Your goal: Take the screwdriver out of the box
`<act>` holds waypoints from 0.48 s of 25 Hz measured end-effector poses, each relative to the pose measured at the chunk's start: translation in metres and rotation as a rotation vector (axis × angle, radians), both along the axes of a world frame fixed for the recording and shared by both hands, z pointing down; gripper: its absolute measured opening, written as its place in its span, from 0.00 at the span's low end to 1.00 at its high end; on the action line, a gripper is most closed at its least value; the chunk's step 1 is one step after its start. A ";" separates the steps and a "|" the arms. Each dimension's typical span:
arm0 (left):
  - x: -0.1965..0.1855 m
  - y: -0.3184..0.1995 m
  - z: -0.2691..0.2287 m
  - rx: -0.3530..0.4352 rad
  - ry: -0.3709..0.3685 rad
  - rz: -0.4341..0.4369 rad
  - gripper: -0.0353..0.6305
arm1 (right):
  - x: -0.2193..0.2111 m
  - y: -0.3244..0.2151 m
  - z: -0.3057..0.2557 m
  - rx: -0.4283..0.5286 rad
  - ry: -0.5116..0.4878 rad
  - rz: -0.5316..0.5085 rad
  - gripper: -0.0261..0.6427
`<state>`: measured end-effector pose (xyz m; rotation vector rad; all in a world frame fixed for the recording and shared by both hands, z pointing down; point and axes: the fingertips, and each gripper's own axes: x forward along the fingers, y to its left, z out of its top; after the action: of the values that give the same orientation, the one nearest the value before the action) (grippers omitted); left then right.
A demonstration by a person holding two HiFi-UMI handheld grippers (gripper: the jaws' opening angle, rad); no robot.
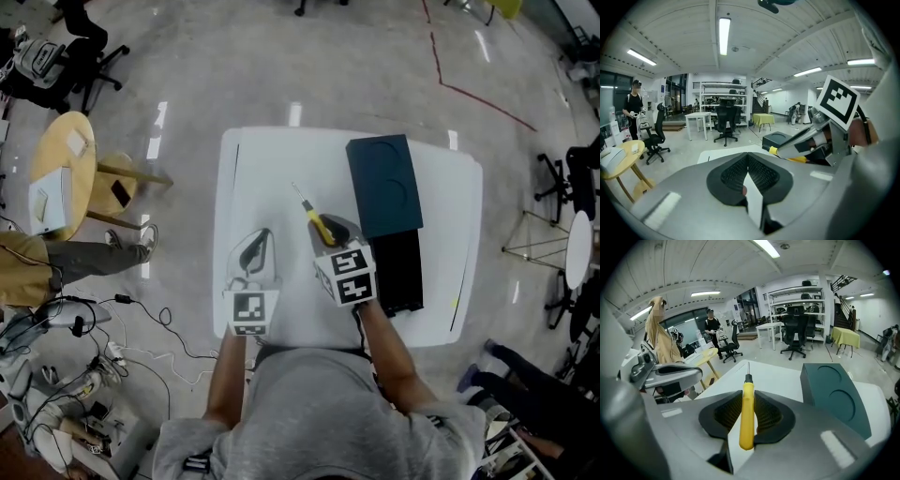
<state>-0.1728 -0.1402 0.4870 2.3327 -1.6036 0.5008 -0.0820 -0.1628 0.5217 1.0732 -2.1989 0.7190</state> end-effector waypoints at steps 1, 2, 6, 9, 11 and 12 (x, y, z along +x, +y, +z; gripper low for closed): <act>-0.001 -0.004 0.005 -0.008 0.002 0.001 0.07 | -0.003 -0.004 0.005 -0.007 0.001 -0.003 0.16; -0.003 -0.008 0.010 -0.016 0.004 0.001 0.07 | -0.005 -0.008 0.010 -0.014 0.002 -0.007 0.16; -0.009 -0.024 0.031 -0.042 0.007 -0.002 0.07 | -0.018 -0.022 0.031 -0.044 0.002 -0.021 0.16; -0.011 -0.037 0.045 -0.055 0.011 -0.005 0.07 | -0.023 -0.031 0.047 -0.066 0.002 -0.028 0.16; -0.011 -0.043 0.056 -0.070 0.013 -0.005 0.07 | -0.026 -0.036 0.058 -0.077 0.006 -0.034 0.16; -0.011 -0.045 0.061 -0.077 0.016 -0.003 0.07 | -0.028 -0.038 0.063 -0.080 0.007 -0.037 0.16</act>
<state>-0.1836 -0.1848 0.5482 2.2719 -1.5526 0.5328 -0.1098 -0.2007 0.5848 0.9906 -2.1598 0.7793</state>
